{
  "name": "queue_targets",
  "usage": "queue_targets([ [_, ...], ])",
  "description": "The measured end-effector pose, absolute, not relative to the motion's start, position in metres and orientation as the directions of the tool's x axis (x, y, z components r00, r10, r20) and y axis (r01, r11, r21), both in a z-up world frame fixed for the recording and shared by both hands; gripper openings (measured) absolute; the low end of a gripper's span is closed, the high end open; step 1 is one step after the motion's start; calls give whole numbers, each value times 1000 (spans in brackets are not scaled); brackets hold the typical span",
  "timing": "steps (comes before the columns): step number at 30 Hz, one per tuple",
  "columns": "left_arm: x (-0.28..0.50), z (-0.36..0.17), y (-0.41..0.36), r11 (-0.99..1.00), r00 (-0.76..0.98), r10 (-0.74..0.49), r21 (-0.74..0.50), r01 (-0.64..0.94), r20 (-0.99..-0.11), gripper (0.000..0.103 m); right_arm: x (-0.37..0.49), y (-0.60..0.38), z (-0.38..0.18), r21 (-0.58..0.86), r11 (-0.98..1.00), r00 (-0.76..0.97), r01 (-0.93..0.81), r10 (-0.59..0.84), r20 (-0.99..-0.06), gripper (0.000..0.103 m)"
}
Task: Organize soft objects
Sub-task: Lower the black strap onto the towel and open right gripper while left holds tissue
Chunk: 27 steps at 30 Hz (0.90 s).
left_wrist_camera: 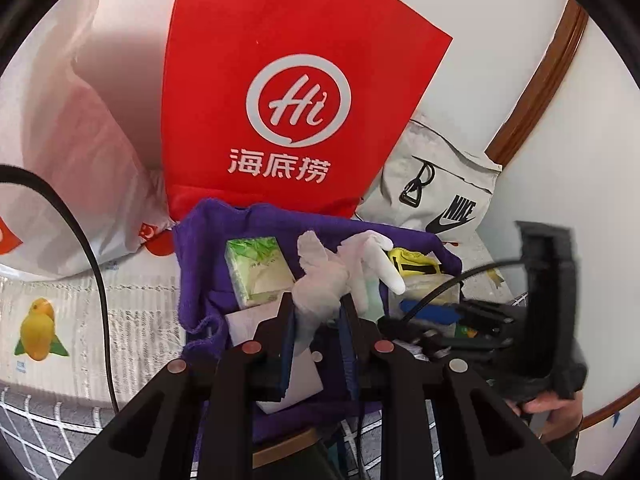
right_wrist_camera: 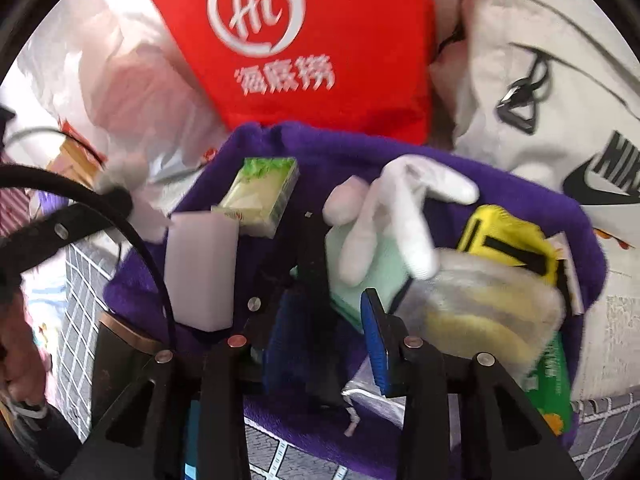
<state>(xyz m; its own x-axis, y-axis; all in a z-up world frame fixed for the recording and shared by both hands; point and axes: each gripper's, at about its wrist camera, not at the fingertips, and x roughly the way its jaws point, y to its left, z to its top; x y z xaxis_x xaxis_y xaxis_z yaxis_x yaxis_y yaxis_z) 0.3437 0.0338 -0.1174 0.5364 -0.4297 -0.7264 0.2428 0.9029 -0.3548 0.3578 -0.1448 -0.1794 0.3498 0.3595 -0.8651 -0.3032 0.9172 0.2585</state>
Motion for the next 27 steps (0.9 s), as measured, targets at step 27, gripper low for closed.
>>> queue_targets([
  [27,349,-142,-11,909,468,-412,-316,272,-782,20,358,-218,-129,217,953,483,-209,294,-825,55],
])
